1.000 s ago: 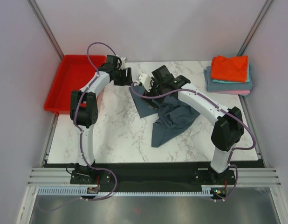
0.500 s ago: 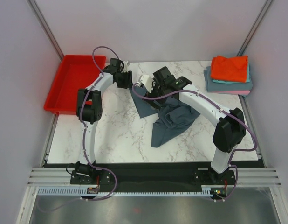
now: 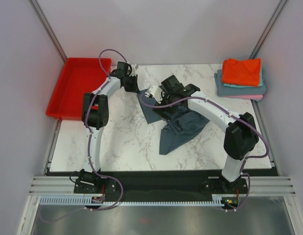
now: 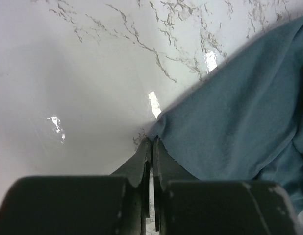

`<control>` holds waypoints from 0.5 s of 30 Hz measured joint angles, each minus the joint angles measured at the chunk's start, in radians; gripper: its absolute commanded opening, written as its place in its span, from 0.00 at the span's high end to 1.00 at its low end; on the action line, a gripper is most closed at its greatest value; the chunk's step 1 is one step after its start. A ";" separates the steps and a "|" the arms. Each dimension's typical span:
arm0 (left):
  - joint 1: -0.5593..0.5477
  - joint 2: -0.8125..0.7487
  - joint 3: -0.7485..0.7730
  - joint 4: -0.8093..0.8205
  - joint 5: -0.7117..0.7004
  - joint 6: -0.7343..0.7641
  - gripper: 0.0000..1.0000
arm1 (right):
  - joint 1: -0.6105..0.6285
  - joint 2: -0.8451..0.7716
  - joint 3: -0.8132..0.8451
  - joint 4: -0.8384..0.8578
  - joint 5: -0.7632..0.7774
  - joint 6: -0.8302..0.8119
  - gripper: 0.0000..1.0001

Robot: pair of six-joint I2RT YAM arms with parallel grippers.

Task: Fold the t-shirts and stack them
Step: Flatten the tshirt out

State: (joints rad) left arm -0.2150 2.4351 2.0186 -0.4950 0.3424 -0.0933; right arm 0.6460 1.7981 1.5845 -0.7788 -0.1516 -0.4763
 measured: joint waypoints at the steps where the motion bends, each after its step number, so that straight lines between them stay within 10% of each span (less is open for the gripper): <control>1: -0.001 0.000 0.000 0.000 0.000 0.000 0.98 | 0.000 0.001 -0.016 -0.005 -0.004 -0.004 0.11; 15: 0.005 -0.123 -0.079 -0.012 0.000 -0.003 0.98 | 0.031 0.098 -0.121 -0.050 0.045 -0.109 0.11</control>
State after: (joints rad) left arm -0.2096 2.3123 1.9400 -0.5068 0.3424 -0.0967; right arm 0.6773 1.8961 1.4639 -0.8288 -0.1062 -0.5854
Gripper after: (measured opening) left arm 0.033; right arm 0.884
